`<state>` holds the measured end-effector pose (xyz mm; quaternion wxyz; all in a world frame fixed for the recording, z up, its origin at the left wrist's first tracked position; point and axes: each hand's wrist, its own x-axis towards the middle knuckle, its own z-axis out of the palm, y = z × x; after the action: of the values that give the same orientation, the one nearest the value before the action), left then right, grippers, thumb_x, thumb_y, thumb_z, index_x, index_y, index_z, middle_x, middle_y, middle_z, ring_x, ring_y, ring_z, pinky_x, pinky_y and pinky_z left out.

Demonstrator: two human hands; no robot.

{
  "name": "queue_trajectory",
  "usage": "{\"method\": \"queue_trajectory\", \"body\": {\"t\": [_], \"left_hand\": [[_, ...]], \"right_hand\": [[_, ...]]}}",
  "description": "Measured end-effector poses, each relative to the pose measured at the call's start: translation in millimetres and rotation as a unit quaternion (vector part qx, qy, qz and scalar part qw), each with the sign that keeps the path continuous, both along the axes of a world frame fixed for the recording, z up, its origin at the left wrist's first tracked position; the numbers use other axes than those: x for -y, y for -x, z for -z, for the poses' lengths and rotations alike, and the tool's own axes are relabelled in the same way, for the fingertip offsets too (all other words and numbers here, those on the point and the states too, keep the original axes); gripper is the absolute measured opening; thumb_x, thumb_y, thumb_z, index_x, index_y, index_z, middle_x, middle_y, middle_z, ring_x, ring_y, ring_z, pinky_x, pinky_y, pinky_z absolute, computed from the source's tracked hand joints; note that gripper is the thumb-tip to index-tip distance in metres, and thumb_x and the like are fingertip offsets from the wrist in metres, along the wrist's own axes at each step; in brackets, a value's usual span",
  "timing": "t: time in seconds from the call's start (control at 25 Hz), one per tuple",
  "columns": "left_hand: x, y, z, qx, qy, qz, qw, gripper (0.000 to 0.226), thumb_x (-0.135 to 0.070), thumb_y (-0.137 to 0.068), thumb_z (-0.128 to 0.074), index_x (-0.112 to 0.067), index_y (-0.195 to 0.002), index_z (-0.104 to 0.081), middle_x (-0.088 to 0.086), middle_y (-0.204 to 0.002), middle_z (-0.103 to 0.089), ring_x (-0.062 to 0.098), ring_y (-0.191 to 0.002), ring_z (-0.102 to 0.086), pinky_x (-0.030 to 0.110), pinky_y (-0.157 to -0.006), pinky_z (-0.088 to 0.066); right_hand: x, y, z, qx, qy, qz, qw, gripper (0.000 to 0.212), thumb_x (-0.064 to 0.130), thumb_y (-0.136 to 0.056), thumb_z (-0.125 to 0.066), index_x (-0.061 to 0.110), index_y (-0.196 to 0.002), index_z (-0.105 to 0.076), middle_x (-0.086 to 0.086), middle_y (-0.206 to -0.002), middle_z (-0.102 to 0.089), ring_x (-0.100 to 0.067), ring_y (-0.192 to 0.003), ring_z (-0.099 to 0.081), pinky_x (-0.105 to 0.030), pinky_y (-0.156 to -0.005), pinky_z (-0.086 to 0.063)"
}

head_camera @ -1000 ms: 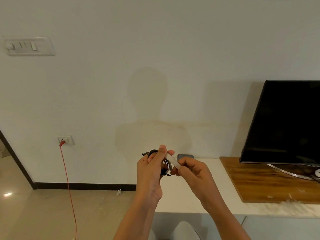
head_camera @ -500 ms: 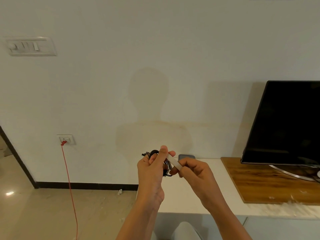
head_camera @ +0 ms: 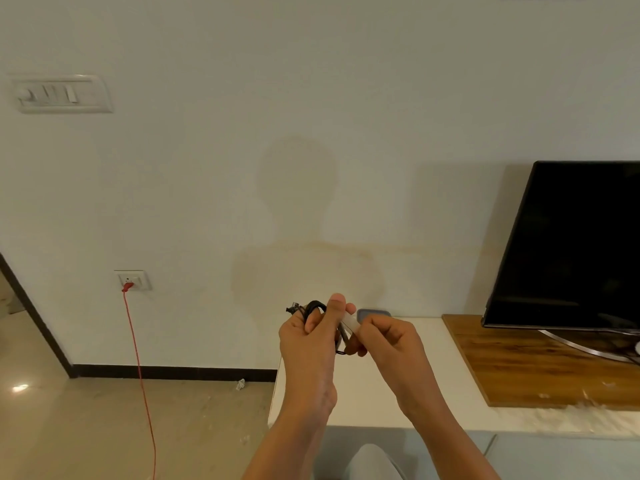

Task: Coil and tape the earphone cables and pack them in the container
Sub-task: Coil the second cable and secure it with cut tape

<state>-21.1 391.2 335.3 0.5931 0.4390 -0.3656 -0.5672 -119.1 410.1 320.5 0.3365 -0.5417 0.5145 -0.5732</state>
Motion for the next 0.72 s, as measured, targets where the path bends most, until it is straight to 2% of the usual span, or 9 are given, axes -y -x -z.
{"method": "queue_trajectory", "body": {"t": [0.08,0.16,0.24,0.36,0.52,0.6,0.68,0.72], "left_hand": [[-2,1,0,0.003,0.004,-0.005,1.000,0.027,-0.021,-0.086,-0.067,-0.011,-0.062,-0.062,0.004,-0.071,-0.075,0.007,-0.059,-0.065,0.019,-0.053,-0.052],[0,0,0,-0.006,-0.004,-0.006,1.000,0.024,-0.021,-0.088,-0.066,-0.007,-0.068,-0.066,0.005,-0.072,-0.075,0.010,-0.059,-0.065,0.021,-0.050,-0.053],[3,-4,-1,-0.017,-0.008,-0.006,1.000,0.023,-0.021,-0.088,-0.065,-0.004,-0.074,-0.065,0.007,-0.074,-0.075,0.016,-0.064,-0.066,0.025,-0.053,-0.054],[7,-9,-3,-0.026,-0.016,0.005,1.000,0.023,-0.023,-0.089,-0.065,-0.003,-0.077,-0.066,0.007,-0.076,-0.076,0.022,-0.067,-0.063,0.036,-0.064,-0.051],[15,-15,0,-0.042,-0.065,0.053,0.996,0.029,-0.028,-0.090,-0.062,-0.001,-0.089,-0.072,0.001,-0.064,-0.071,0.015,-0.056,-0.056,0.032,-0.066,-0.048],[17,-16,4,-0.004,-0.065,0.075,0.995,0.038,-0.035,-0.091,-0.058,-0.001,-0.087,-0.073,0.003,-0.074,-0.075,0.016,-0.059,-0.049,0.031,-0.069,-0.047],[17,-18,10,0.101,-0.016,0.061,0.993,0.053,-0.049,-0.089,-0.053,0.001,-0.078,-0.065,-0.001,-0.074,-0.076,0.011,-0.054,-0.046,0.031,-0.067,-0.045],[16,-21,13,0.174,0.025,0.033,0.984,0.056,-0.056,-0.084,-0.053,-0.002,-0.071,-0.056,-0.004,-0.066,-0.073,0.005,-0.049,-0.046,0.026,-0.064,-0.043]], "right_hand": [[0,-1,0,-0.004,0.002,0.001,1.000,0.027,0.002,-0.088,-0.053,0.001,-0.065,-0.068,-0.001,-0.057,-0.066,0.000,-0.052,-0.054,-0.011,-0.052,-0.043],[-1,-1,-1,-0.021,0.006,-0.010,1.000,0.029,-0.001,-0.088,-0.051,0.004,-0.066,-0.069,0.006,-0.054,-0.065,0.001,-0.050,-0.052,-0.008,-0.050,-0.039],[-2,0,-2,-0.039,0.002,-0.025,0.999,0.029,-0.003,-0.088,-0.049,0.007,-0.074,-0.073,0.014,-0.055,-0.064,0.004,-0.054,-0.054,-0.006,-0.051,-0.039],[-4,6,1,-0.069,-0.007,-0.052,0.996,0.032,-0.001,-0.091,-0.049,0.017,-0.085,-0.075,0.018,-0.070,-0.070,0.004,-0.072,-0.062,-0.007,-0.065,-0.046],[-5,14,11,-0.105,-0.011,-0.046,0.993,0.035,0.006,-0.092,-0.054,0.033,-0.081,-0.073,0.022,-0.080,-0.071,0.003,-0.087,-0.063,-0.007,-0.072,-0.047],[-5,17,14,-0.116,0.010,-0.012,0.993,0.031,0.010,-0.092,-0.055,0.033,-0.081,-0.072,0.015,-0.077,-0.071,-0.003,-0.083,-0.064,-0.013,-0.071,-0.050],[-7,19,14,-0.117,0.028,-0.001,0.993,0.026,0.013,-0.095,-0.051,0.032,-0.087,-0.067,0.005,-0.068,-0.068,-0.008,-0.068,-0.061,-0.024,-0.065,-0.049],[-8,19,12,-0.114,0.034,-0.004,0.993,0.021,0.015,-0.096,-0.048,0.029,-0.092,-0.063,0.001,-0.064,-0.064,-0.009,-0.060,-0.056,-0.028,-0.060,-0.047]]}}
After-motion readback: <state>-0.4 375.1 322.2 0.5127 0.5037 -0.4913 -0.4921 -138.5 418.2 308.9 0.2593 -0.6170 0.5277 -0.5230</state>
